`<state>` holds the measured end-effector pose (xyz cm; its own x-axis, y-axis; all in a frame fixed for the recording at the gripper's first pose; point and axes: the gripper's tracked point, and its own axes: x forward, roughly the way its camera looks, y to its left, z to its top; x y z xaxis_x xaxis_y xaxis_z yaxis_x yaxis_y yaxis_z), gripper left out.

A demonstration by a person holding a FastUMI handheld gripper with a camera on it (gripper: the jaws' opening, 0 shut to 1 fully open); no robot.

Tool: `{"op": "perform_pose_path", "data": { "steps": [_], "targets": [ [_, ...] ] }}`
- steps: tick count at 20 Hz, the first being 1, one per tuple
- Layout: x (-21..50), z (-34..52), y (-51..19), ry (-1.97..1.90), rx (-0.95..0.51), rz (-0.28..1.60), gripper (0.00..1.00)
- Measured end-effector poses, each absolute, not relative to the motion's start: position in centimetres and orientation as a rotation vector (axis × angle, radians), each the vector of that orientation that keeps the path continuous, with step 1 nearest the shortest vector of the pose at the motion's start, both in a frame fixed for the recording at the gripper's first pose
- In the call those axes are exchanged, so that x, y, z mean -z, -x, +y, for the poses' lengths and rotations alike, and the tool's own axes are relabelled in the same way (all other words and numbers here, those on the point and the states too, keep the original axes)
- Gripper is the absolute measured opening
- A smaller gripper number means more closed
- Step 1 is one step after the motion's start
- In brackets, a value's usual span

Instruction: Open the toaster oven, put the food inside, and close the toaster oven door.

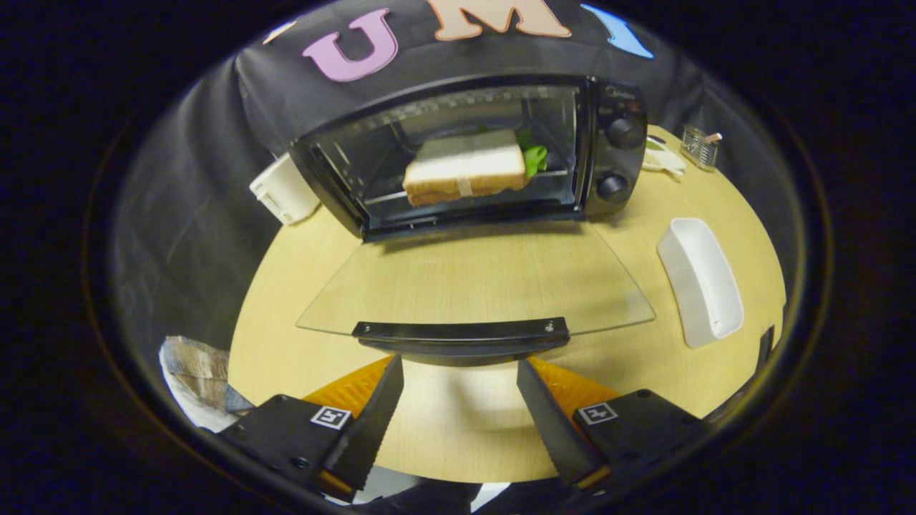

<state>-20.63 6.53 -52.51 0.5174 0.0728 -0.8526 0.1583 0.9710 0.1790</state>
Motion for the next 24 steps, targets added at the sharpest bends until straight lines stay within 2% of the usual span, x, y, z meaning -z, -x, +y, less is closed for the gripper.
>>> {"op": "perform_pose_path", "data": {
  "steps": [4, 9, 16, 20, 24],
  "targets": [
    [47.3, 5.9, 14.6, -0.265, 0.034, 0.853, 0.98],
    [45.2, 4.4, 8.6, -0.252, 0.03, 0.768, 0.99],
    [43.1, 3.1, 7.7, -0.232, 0.009, 0.727, 0.99],
    [37.2, 1.9, 6.6, -0.209, -0.006, 0.591, 0.99],
    [27.1, 0.1, 4.4, -0.131, -0.027, 0.376, 0.99]
  ]
}}
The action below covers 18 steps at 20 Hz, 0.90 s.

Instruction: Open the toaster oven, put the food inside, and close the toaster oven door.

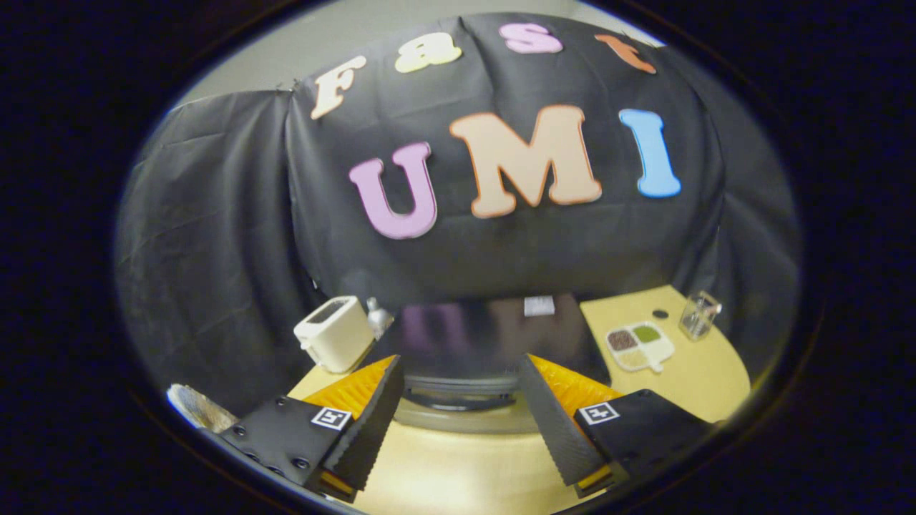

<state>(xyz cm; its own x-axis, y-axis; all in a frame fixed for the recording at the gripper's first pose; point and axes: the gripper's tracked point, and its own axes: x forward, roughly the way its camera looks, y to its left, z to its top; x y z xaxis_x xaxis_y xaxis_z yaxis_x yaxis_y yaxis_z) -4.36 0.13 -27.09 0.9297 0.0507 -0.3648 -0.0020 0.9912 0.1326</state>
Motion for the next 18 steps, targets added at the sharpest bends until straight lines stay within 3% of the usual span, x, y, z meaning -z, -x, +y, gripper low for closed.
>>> {"op": "perform_pose_path", "data": {
  "steps": [9, 13, 18],
  "targets": [
    [5.4, -6.1, 1.9, 0.083, -0.031, 0.008, 1.0],
    [-0.1, -10.7, 1.1, 0.079, -0.004, -0.065, 1.0],
    [-1.5, -15.6, 1.0, 0.056, 0.029, -0.084, 1.0]
  ]
}}
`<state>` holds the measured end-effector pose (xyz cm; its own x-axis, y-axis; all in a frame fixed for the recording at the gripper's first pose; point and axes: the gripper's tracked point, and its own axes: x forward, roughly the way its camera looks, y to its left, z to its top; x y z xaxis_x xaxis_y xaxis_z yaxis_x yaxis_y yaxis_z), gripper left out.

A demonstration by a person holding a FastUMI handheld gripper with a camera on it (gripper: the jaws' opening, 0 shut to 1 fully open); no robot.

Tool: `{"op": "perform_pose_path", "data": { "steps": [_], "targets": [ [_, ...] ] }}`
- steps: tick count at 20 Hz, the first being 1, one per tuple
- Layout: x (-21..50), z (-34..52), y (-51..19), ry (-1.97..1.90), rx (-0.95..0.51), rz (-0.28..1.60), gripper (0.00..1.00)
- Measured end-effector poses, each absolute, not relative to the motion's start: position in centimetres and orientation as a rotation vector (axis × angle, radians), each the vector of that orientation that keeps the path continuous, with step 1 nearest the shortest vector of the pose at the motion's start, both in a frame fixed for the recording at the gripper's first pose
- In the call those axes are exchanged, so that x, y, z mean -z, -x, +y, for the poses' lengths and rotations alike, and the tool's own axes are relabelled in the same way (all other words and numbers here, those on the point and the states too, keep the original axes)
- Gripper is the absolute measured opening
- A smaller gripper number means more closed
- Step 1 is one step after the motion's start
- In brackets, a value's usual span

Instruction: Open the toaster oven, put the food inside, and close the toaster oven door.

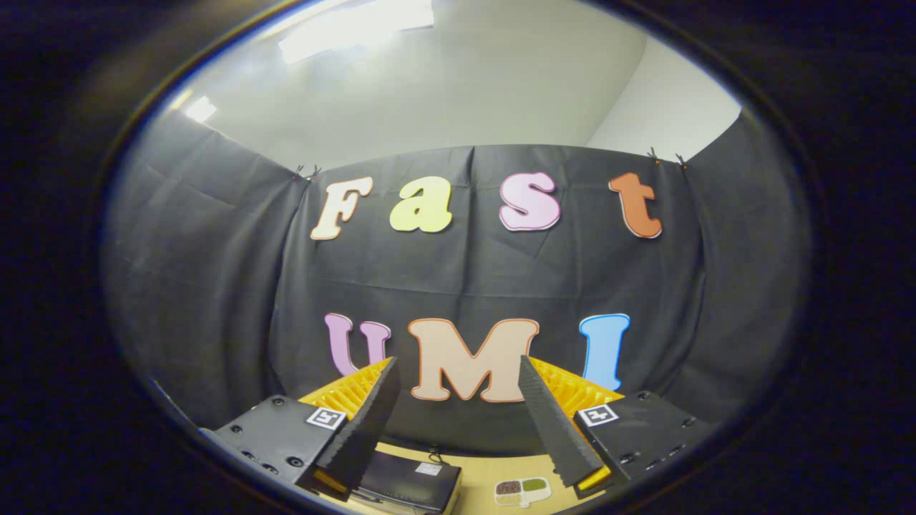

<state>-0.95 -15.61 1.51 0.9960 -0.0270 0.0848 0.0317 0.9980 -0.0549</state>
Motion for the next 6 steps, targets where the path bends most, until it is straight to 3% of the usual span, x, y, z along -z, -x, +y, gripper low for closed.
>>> {"op": "perform_pose_path", "data": {
  "steps": [6],
  "targets": [
    [-0.3, -19.5, 1.5, 0.059, 0.053, -0.061, 1.0]
  ]
}}
